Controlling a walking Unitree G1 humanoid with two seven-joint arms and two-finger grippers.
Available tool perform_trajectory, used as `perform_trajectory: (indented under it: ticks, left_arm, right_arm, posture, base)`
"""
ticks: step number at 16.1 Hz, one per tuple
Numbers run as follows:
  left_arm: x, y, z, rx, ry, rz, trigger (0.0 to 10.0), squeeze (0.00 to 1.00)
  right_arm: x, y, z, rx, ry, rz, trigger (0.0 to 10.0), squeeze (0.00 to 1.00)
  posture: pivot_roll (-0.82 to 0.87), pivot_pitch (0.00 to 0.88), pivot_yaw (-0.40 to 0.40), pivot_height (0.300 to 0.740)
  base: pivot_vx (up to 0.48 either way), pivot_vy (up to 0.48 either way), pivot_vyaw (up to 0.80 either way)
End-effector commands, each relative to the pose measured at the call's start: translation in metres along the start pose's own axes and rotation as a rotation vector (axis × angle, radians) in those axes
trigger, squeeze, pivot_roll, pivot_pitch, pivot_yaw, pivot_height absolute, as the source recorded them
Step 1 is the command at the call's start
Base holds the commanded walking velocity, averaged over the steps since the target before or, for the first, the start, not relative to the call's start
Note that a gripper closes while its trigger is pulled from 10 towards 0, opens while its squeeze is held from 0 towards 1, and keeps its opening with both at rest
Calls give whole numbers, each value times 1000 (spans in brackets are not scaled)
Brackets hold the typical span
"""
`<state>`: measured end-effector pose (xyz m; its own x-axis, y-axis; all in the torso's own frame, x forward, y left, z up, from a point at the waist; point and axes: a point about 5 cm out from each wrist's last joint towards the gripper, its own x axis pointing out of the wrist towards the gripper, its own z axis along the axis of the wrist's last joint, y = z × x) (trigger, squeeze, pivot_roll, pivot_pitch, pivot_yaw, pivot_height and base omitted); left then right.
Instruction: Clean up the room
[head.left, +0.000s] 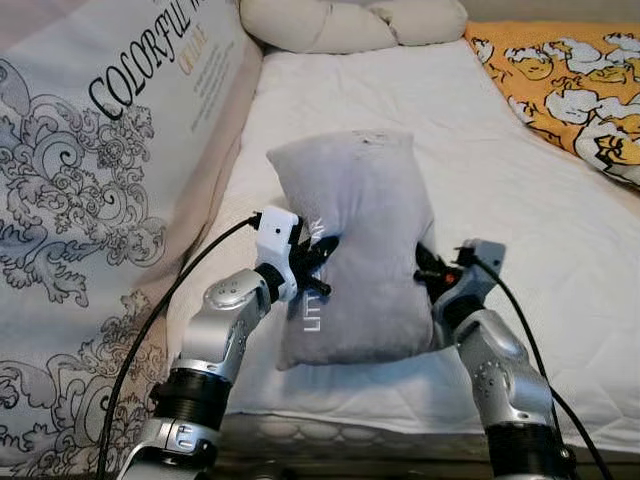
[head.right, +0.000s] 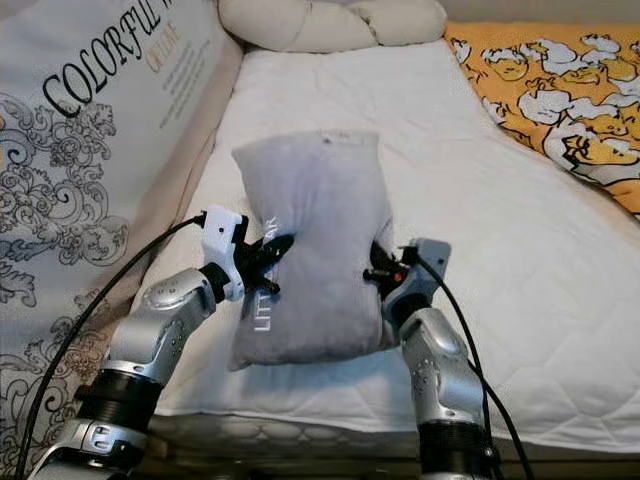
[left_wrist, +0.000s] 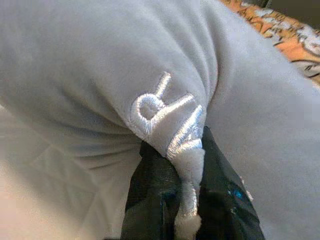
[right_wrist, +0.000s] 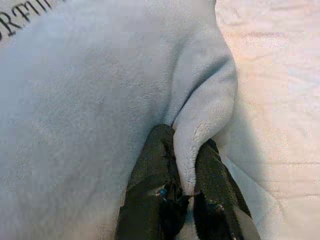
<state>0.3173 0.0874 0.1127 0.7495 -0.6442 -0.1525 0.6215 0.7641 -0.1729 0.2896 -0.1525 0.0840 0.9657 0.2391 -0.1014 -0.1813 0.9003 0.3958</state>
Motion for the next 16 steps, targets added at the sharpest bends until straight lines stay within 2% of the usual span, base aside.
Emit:
perform_trajectory:
  ticks: [1, 5, 6, 7, 8, 9, 10, 11, 12, 13, 16]
  left_arm:
    - [1, -4, 12, 35, -27, -13, 0, 0]
    - [-2, -4, 16, 49, -51, 38, 0, 0]
    - [-2, -3, 17, 89, -53, 70, 3373, 0]
    - [0, -3, 15, 133, -33, 108, 10000, 0]
    - [1, -3, 14, 135, -18, 123, 10000, 0]
    - [2, -3, 17, 143, -36, 121, 10000, 0]
    - [2, -2, 25, 146, -92, 144, 10000, 0]
    - [1, -2, 26, 144, -93, 144, 10000, 0]
    - [1, -2, 26, 146, -94, 140, 10000, 0]
    - [0, 0, 27, 176, -94, 166, 10000, 0]
    - [-2, 4, 27, 193, -91, 197, 10000, 0]
  right_arm:
    - [1, 9, 9, -1, -49, 30, 0, 0]
    - [-2, 11, 15, -3, -68, 32, 0, 0]
    - [-2, 11, 17, -37, -68, 10, 0, 0]
    - [-1, 7, 19, -91, -68, -49, 784, 0]
    - [0, 6, 20, -100, -68, -61, 4118, 0]
    - [0, 6, 20, -96, -68, -63, 4706, 0]
    - [0, 6, 21, -97, -69, -84, 8157, 0]
    - [0, 7, 21, -98, -72, -88, 10000, 0]
    - [0, 7, 22, -96, -74, -86, 10000, 0]
    - [-1, 2, 23, -116, -88, -143, 10000, 0]
    - [1, -2, 31, -79, -159, -198, 10000, 0]
  posture:
    - [-33, 0, 107, 740]
    - [-10, 0, 75, 740]
    - [-8, 0, 75, 740]
    - [-8, 0, 74, 740]
    - [-7, 0, 74, 740]
    - [-5, 0, 75, 740]
    - [-1, 0, 74, 740]
    - [1, 0, 71, 740]
    - [3, 0, 69, 740]
    - [24, 0, 51, 740]
    - [29, 0, 45, 740]
  base:
    - [0, 0, 0]
    - [0, 0, 0]
    - [0, 0, 0]
    - [0, 0, 0]
    - [0, 0, 0]
    - [0, 0, 0]
    - [0, 0, 0]
    - [0, 0, 0]
    - [0, 0, 0]
    - [0, 259, 0]
    - [0, 276, 0]
